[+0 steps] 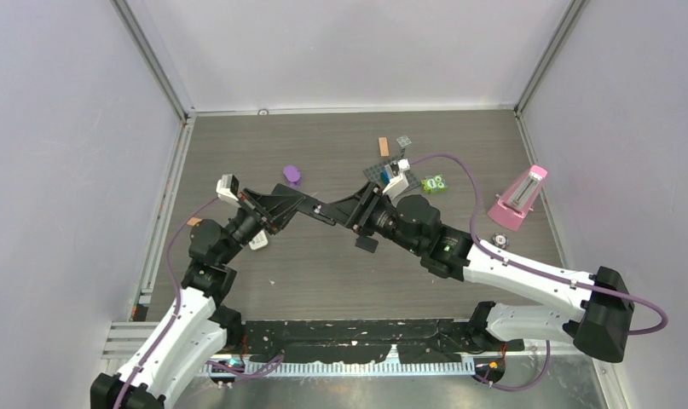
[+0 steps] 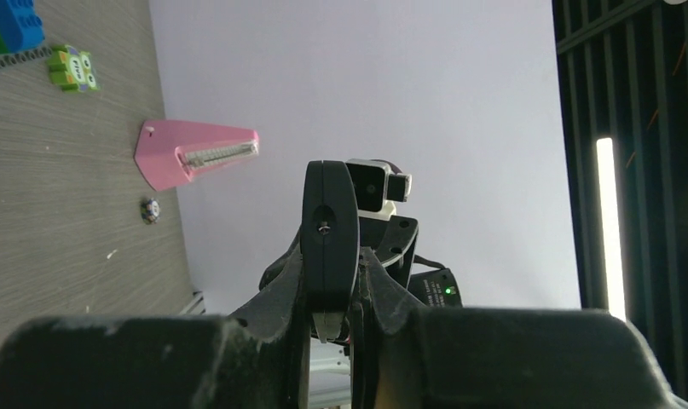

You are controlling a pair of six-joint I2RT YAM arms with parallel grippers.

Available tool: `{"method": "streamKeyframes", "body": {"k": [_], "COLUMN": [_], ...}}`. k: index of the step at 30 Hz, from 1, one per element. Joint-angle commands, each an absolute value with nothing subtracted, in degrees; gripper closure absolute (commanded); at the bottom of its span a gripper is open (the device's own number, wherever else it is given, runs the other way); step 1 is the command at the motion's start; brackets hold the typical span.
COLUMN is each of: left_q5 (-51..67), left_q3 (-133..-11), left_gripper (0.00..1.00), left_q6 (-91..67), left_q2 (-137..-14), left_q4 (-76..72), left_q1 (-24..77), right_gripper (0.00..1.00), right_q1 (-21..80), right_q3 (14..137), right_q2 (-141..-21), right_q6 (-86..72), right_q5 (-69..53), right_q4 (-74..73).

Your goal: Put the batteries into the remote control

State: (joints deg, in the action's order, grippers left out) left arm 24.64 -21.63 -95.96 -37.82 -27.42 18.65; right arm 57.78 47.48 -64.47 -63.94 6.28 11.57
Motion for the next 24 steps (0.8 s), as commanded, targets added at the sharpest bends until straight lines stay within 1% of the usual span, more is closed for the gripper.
{"method": "streamKeyframes", "body": {"k": [1,5,7,9,11,12,14,15,16,17,18,21,24], "left_q5": [25.27,25.64,25.6,25.7,25.66,25.75,25.71,25.66,25.66,25.71,25.63,25.7,25.84], "left_q3": [-25.1,-25.7,-25.7,-25.89,-26.07,-26.17,-26.26,-26.27,-26.26,-26.28,-26.31,-26.3,-26.09], "left_gripper": [1.0,1.0,1.0,1.0,1.0,1.0,1.0,1.0,1.0,1.0,1.0,1.0,1.0], "left_q6": [-90.61,-88.85,-88.57,-88.23,-87.8,-87.55,-86.82,-86.35,-85.74,-85.0,-84.19,-81.46,-79.08], "left_q2": [-36.3,-36.43,-36.55,-36.5,-36.51,-36.48,-36.28,-36.15,-36.03,-35.85,-35.65,-35.03,-34.42], "left_q4": [-27.97,-29.19,-30.17,-30.6,-30.57,-30.46,-30.18,-29.7,-29.21,-28.61,-27.96,-26.13,-24.65], "left_q1": [18.81,18.72,18.64,18.49,18.46,18.38,18.31,18.29,18.22,18.12,18.03,17.62,17.26], "right_gripper": [0.51,0.63,0.74,0.8,0.82,0.81,0.66,0.52,0.45,0.35,0.27,0.18,0.14], "right_q1": [57.56,57.17,57.07,57.04,56.99,56.97,56.86,56.8,56.74,56.72,56.66,56.01,54.99], "right_q3": [50.27,50.51,50.61,50.65,50.74,50.83,51.07,51.15,51.31,51.32,51.33,51.21,50.76], "right_q2": [-65.29,-65.73,-65.77,-65.82,-65.83,-65.83,-65.72,-65.52,-65.32,-64.85,-64.59,-62.53,-59.7], "right_q6": [-63.28,-63.45,-63.42,-63.36,-63.25,-63.03,-62.92,-62.79,-62.52,-62.29,-61.76,-60.58,-58.76], "right_q5": [6.27,5.47,5.21,5.1,4.82,4.5,4.18,4.2,4.37,4.47,4.79,5.55,6.66], "right_q4": [10.74,10.38,10.31,10.28,10.36,10.37,10.18,9.97,9.78,9.52,9.33,7.96,6.22]}}
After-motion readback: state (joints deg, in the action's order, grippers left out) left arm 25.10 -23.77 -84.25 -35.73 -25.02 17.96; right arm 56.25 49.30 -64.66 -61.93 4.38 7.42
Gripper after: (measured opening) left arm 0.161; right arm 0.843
